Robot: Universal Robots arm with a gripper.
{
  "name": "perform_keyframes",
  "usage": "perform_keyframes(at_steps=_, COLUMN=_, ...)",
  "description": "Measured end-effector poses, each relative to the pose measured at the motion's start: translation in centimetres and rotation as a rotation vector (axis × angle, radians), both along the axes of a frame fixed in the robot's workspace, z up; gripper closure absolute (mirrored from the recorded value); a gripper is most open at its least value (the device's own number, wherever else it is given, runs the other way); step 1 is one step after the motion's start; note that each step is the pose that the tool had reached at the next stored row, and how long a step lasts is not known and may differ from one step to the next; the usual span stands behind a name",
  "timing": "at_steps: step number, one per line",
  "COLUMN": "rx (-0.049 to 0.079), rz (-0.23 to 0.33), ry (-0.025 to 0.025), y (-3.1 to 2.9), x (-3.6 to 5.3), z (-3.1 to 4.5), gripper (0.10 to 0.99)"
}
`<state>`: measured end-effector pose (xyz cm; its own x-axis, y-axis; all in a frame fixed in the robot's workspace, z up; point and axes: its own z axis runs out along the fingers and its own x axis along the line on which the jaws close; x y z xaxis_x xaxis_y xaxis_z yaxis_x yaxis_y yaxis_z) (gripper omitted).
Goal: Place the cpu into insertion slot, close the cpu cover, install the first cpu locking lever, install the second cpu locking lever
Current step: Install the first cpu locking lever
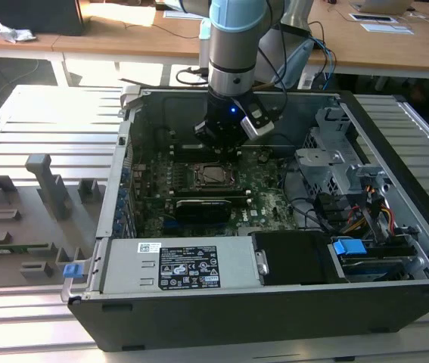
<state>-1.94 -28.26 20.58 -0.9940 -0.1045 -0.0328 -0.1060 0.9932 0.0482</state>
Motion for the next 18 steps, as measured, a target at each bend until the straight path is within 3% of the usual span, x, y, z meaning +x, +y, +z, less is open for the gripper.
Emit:
perform_keyframes(at_steps=10, rx=-0.011, rz=0.000, ry=0.0002, y=-0.12, x=-0.01, z=-0.24, gripper=0.980)
perform_keyframes(at_steps=16, rx=-0.025, rz=-0.001, ry=-0.0001, y=-0.57, x=-0.02, z=-0.24, gripper=0.980)
perform_keyframes(at_steps=17, rx=-0.025, rz=-0.001, ry=-0.0005, y=-0.57, x=-0.05, z=-0.25, gripper=0.980)
perform_keyframes(at_steps=18, rx=-0.025, rz=-0.001, ry=-0.0070, y=-0.58, x=-0.40, z=0.11, gripper=0.980)
